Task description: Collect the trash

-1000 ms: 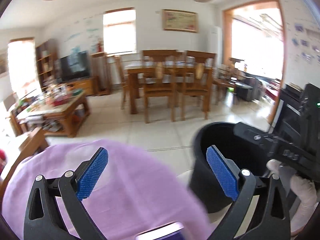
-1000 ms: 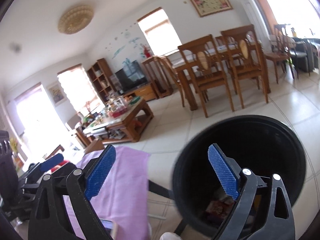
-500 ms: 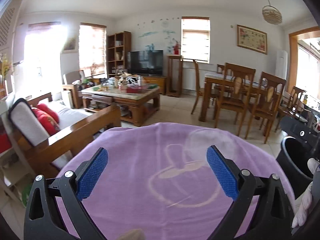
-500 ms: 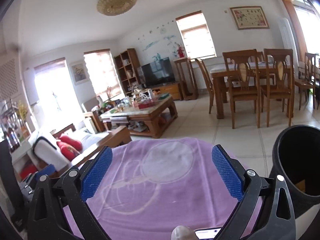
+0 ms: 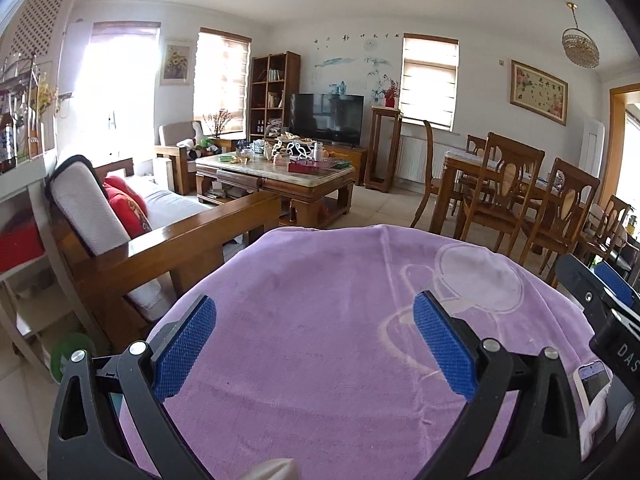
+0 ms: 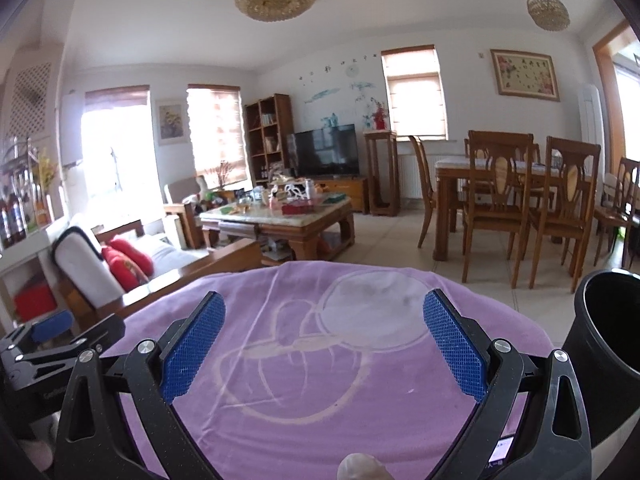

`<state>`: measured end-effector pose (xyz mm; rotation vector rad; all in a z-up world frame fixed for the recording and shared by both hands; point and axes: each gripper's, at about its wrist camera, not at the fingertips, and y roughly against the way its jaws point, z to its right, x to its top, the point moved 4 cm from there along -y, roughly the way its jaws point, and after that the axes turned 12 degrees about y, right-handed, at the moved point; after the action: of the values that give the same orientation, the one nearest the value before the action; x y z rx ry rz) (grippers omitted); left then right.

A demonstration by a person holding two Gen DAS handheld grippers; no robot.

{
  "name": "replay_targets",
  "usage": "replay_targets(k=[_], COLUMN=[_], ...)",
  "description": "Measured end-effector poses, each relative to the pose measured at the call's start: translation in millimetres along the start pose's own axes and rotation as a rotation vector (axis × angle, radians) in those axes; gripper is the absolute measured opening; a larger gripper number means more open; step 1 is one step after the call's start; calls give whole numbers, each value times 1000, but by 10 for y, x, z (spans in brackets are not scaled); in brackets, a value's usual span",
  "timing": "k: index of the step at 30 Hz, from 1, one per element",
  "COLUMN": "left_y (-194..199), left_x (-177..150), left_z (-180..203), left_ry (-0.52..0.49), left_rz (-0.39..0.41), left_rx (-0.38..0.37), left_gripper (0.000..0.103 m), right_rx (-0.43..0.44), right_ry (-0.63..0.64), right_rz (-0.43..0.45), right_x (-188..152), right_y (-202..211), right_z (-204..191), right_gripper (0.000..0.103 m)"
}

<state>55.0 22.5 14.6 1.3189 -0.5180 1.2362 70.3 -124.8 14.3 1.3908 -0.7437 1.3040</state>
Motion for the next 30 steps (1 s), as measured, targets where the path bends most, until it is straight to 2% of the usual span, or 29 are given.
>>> replay_targets(k=[6,15,23,30], left_y=[97,200,189,201], left_x=[-10,-14,-16,-2], left_z=[-41,-8,4,-43], left_ry=[-5,-37,-66,-43], left_rz=[21,86,113,124], left_rx=[25,46,43,28], left_gripper=[98,98,98,98], right_rx=[-15,0,-6,4], right_ry=[39,18,30,22], right_rz=[55,27,53,60], right_x=[-12,-44,-28,-34], right_y=[161,133,180,201], right_z=[-19,14,0,-1], right_gripper=[98,98,98,98])
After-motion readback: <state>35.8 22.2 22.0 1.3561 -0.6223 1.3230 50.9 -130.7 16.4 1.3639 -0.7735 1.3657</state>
